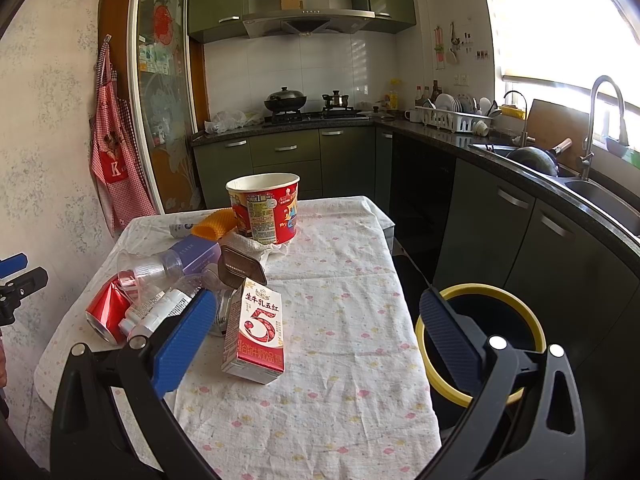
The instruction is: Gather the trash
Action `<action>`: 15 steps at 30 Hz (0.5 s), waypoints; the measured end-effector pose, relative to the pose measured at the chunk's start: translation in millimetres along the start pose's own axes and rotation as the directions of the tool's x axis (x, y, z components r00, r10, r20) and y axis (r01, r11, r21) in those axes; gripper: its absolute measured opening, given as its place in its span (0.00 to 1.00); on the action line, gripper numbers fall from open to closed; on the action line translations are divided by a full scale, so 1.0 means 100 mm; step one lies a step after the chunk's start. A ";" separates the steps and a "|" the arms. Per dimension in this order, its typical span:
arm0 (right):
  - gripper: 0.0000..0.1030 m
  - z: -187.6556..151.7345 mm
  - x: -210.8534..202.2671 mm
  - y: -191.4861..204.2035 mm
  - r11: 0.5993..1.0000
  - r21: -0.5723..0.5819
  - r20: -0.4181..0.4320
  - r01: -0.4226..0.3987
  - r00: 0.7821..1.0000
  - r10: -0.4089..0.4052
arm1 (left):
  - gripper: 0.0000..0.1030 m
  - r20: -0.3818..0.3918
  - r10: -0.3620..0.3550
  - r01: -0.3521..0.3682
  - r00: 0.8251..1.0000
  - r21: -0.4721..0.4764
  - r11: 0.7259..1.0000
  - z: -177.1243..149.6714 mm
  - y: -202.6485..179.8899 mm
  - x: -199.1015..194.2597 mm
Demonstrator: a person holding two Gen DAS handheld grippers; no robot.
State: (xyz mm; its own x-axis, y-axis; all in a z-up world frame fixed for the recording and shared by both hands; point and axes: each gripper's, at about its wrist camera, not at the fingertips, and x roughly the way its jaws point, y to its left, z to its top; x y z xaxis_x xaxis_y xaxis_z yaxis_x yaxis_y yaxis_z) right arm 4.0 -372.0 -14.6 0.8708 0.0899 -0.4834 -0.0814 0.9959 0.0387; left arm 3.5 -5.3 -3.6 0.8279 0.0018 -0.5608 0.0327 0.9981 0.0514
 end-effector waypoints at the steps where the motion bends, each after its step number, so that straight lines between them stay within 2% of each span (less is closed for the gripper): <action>1: 0.94 0.00 0.00 0.00 1.000 0.000 0.000 0.000 1.000 0.000 | 0.96 0.000 0.000 0.000 1.000 -0.001 1.000 0.00 0.00 0.00; 15: 0.94 0.01 -0.01 -0.01 1.000 0.006 0.006 -0.007 1.000 0.007 | 0.96 -0.001 0.001 -0.001 1.000 0.001 1.000 0.00 -0.01 0.00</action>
State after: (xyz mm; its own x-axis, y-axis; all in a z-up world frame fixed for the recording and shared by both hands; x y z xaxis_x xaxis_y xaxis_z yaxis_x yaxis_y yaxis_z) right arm 3.8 -373.3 -13.1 0.8731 0.0966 -0.4779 -0.0845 0.9953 0.0467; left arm 3.7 -6.0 -3.5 0.8273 0.0027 -0.5617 0.0325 0.9981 0.0525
